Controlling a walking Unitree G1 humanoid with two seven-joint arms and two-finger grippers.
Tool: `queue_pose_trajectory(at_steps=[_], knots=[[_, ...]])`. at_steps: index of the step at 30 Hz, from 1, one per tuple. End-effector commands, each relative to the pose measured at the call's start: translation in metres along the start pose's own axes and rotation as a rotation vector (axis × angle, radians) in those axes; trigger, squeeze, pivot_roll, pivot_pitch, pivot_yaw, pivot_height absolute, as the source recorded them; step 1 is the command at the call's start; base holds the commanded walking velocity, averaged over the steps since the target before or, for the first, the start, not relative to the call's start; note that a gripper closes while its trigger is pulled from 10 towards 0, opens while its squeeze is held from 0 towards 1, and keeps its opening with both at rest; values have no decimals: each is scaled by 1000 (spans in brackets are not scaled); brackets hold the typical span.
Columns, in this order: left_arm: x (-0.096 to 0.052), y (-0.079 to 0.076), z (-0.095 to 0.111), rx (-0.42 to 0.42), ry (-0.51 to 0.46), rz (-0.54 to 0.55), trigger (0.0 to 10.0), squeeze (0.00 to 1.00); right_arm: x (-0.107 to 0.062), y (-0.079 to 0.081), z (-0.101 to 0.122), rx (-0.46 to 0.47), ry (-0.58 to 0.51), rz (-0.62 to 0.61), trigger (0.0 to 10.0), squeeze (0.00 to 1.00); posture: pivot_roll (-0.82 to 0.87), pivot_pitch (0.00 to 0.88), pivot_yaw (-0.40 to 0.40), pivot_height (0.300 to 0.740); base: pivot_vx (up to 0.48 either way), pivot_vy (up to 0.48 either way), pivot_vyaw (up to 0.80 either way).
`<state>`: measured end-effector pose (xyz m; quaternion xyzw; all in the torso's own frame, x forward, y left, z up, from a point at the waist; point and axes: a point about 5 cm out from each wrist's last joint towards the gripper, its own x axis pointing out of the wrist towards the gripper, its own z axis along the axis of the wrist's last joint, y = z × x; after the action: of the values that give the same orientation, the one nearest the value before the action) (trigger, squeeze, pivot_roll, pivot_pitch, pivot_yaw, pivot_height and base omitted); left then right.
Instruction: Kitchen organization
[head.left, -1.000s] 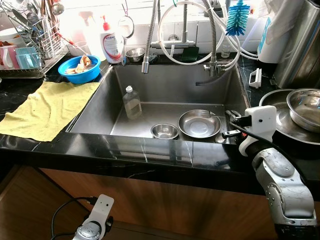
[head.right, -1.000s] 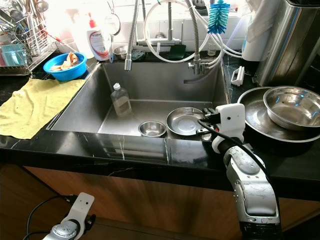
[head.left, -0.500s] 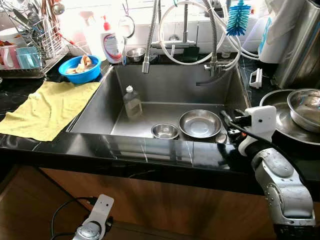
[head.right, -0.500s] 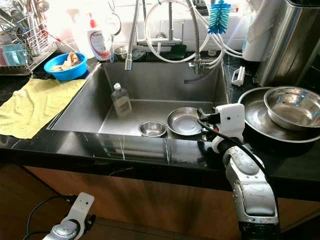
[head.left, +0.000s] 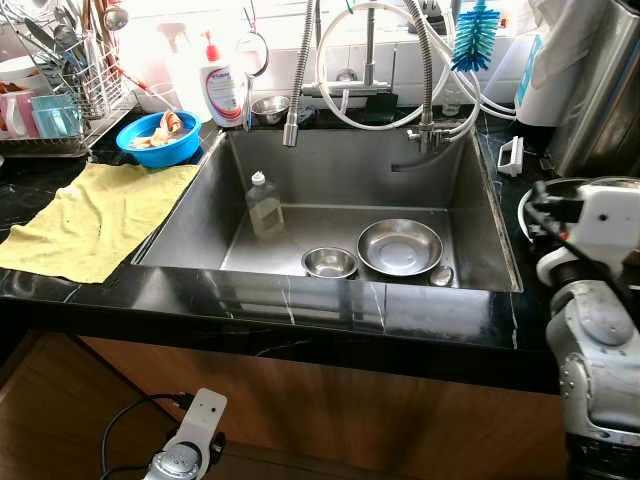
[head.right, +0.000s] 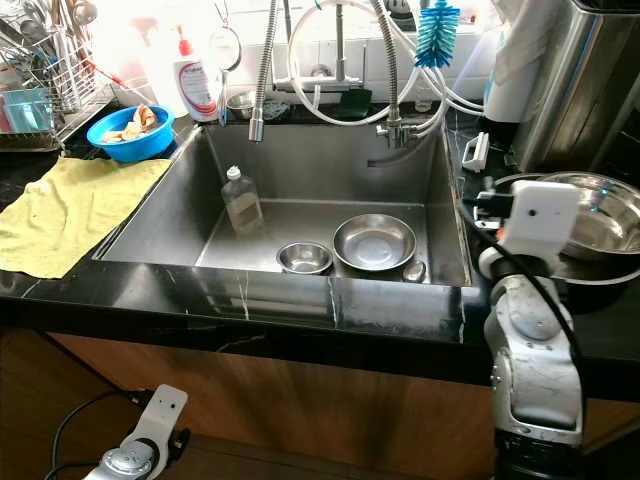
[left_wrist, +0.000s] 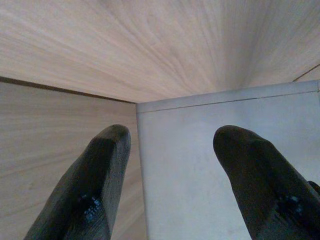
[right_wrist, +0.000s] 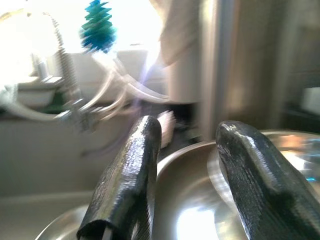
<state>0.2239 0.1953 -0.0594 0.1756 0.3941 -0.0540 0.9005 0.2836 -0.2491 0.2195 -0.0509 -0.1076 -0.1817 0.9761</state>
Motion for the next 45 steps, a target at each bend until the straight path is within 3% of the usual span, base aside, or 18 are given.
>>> queue_pose_trajectory(at_steps=[1, 2, 3, 12, 13, 19, 30, 45], knots=[[-1, 4, -7, 4, 33, 13, 10000, 0, -1, -9, 16, 8, -71, -68, 10000, 0, -178, 0, 99, 740, 0, 0, 0], [-1, 4, -7, 4, 33, 13, 10000, 0, -1, -10, 17, 7, -72, -75, 10000, 0, -180, 0, 100, 740, 0, 0, 0], [-1, 4, -7, 7, 33, 11, 10000, 0, -3, -13, 18, 28, -86, -103, 10000, 1000, -180, 0, 100, 740, 0, 0, 0], [-1, 2, -6, 6, 34, 7, 10000, 0, -9, -42, 23, 115, -112, -330, 10000, 1000, -181, 0, 101, 740, 0, 0, 0], [-1, 2, -6, 7, 34, 6, 10000, 0, -9, -46, 22, 123, -101, -358, 10000, 0, -182, 0, 102, 740, 0, 0, 0], [-1, 3, -6, 6, 35, 7, 10000, 0, -10, -60, 16, 241, -72, -463, 10000, 0, -177, 0, 103, 740, 0, 0, 0], [-1, 3, -8, 6, 40, 5, 10000, 0, -10, -60, 5, 346, -10, -523, 10000, 0, -168, 0, 102, 740, 0, 0, 0], [-2, 6, -9, 12, 40, 7, 10000, 0, -5, -58, -3, 377, 70, -533, 10000, 0, -164, 0, 103, 740, 0, 0, 0]])
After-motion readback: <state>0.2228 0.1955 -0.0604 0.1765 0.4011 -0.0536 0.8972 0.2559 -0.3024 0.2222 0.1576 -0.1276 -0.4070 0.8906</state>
